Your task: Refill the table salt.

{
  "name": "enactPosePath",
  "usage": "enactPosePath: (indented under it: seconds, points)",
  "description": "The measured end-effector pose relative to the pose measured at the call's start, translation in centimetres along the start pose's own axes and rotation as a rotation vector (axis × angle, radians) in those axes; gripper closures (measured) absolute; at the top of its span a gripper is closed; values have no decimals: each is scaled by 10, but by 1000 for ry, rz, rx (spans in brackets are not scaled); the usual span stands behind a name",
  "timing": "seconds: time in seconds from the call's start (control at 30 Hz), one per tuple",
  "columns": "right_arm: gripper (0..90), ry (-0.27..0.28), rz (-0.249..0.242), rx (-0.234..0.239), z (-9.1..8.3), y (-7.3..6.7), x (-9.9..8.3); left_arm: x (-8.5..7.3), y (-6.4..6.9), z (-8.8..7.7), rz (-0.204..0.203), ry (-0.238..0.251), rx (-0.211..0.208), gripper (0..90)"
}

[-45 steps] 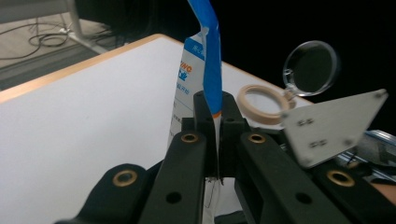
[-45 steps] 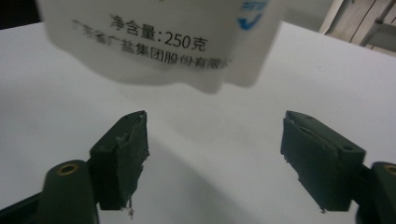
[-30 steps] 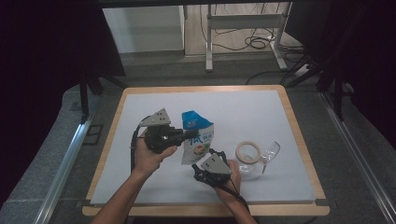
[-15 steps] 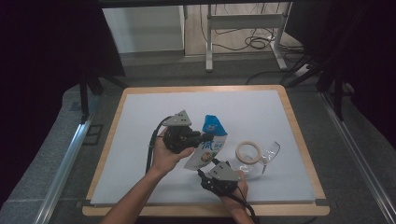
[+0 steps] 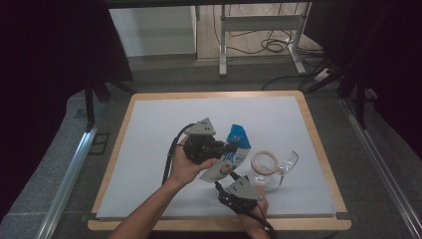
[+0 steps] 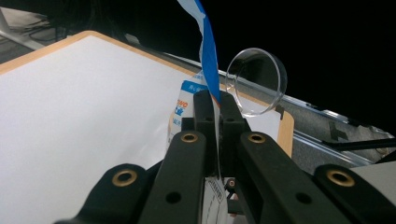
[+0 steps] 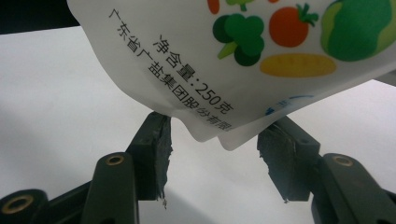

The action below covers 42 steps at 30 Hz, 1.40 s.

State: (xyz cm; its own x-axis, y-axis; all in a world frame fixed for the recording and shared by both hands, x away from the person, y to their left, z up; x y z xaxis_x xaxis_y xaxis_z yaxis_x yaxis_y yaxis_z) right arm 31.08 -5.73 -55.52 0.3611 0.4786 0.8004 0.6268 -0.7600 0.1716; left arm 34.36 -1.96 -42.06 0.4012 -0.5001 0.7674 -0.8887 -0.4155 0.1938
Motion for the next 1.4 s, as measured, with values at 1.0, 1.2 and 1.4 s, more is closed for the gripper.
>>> enactPosePath:
  seconds: [1.0,1.2,1.4]
  points:
    - [481,11,104,26,0,3,-7,11,4,33,5,-67,-59,900]
    - [480,5,110,34,-1,3,-8,13,5,42,14,-88,-62,900]
    - [479,12,126,48,0,2,-9,13,4,49,4,-99,-81,900]
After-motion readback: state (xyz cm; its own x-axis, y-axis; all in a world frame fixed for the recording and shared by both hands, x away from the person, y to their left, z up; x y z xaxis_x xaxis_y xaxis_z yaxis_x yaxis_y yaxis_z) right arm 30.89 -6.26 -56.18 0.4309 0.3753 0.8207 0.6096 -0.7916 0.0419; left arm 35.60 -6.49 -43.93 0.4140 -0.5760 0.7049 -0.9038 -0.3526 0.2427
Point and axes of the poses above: each handheld gripper's, and its own axes: z roughly forward along the jaws, x roughly out of its top, y roughly to its right, the point moved 9 cm from there along z, roughly forward along the jaws, and after that the axes turned 15 degrees about -y, right-handed, at the moved point
